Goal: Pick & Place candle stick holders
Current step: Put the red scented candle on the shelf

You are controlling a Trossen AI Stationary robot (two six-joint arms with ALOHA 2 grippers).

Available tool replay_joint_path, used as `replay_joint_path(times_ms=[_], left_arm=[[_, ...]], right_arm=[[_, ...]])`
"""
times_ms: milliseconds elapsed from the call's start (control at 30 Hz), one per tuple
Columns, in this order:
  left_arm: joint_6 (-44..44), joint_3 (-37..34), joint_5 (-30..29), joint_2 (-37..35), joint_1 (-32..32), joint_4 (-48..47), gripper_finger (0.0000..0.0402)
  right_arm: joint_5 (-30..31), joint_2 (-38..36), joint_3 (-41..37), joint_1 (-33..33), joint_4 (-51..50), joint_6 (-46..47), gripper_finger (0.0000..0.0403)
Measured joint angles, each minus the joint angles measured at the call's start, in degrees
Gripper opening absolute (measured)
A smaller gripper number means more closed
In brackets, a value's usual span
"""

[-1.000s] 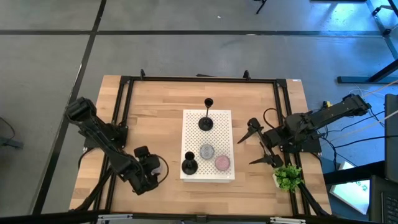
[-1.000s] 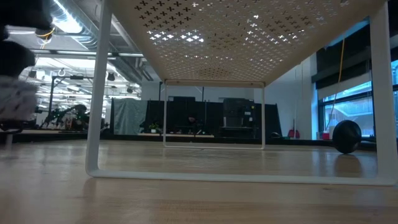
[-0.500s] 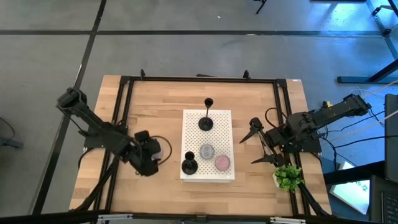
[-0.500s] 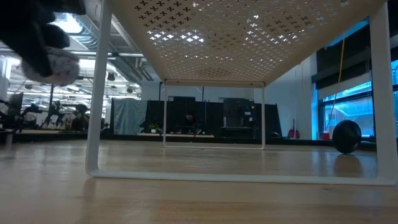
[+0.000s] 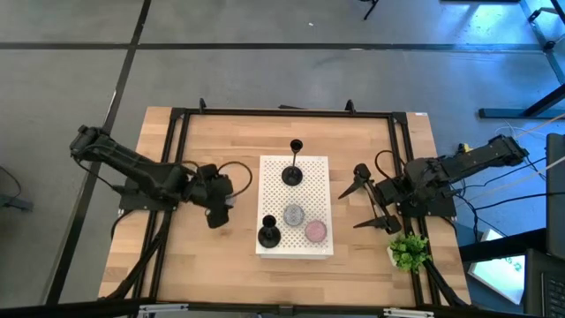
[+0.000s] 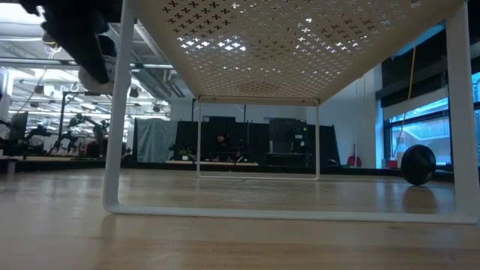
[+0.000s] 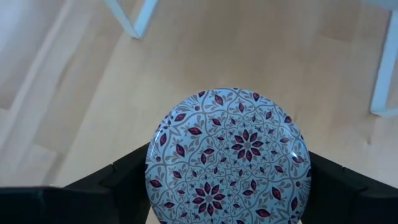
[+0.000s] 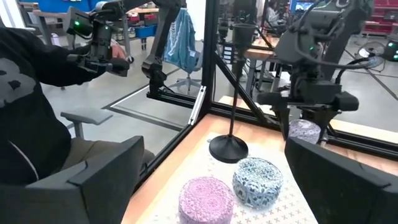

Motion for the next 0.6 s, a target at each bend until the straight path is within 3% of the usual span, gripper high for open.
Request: replay_joint_path(times_ms=[600], left_arm=[[14.4,0.4,7.2,-1.5,12.8,6.9,0.0297]], right_arm=[[0.0,0.0,0.0,-0.5,-0.1,0.0,0.0392]])
